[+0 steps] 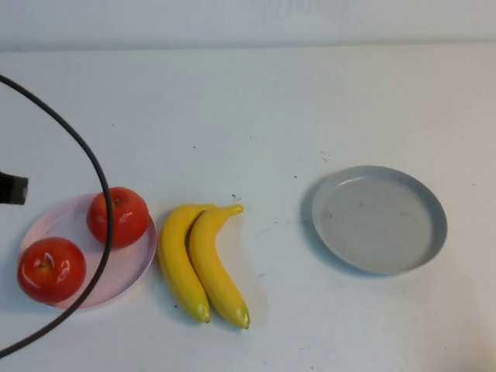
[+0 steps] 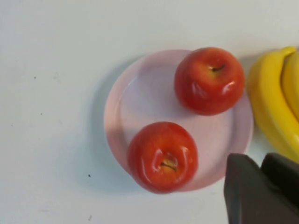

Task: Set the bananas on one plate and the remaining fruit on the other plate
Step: Put another type of fruit in the right plate

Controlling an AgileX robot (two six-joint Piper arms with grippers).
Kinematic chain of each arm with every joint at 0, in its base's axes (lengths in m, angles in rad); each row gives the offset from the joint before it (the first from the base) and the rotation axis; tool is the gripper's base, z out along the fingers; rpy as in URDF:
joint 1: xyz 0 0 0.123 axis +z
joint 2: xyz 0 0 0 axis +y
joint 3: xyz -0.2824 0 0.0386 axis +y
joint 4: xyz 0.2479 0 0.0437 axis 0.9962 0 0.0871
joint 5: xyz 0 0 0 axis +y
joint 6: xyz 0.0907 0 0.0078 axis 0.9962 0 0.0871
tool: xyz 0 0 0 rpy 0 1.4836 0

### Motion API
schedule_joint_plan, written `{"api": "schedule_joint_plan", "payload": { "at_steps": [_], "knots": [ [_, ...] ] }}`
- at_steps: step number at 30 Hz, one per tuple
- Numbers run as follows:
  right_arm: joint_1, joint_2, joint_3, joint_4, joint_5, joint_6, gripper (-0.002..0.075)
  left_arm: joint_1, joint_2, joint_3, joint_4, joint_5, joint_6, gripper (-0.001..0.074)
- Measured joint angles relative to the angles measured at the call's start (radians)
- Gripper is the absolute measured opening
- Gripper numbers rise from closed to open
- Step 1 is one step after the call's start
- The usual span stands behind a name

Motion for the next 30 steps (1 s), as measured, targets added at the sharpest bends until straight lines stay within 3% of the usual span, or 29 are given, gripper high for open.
{"api": "schedule_joint_plan", "payload": {
  "at_steps": [5, 13, 19, 25, 30],
  "knots": [
    [0.000, 0.000, 0.000, 0.000, 0.000, 0.000, -0.0017, 0.000, -0.120, 0.028, -0.058, 0.027, 0.035, 0.0013],
    [0.000, 0.000, 0.000, 0.000, 0.000, 0.000, -0.0017, 0.000, -0.390, 0.278, -0.114, -0.174, 0.072, 0.0004],
    [0.000, 0.000, 0.000, 0.000, 0.000, 0.000, -0.0017, 0.000, -0.472, 0.335, -0.094, -0.240, 0.086, 0.0004],
    [0.000, 0.000, 0.000, 0.000, 0.000, 0.000, -0.0017, 0.000, -0.547, 0.459, -0.080, -0.470, 0.121, 0.0003],
    [0.000, 0.000, 0.000, 0.000, 0.000, 0.000, -0.0017, 0.000, -0.708, 0.658, -0.087, -0.688, 0.133, 0.0003]
  ]
}}
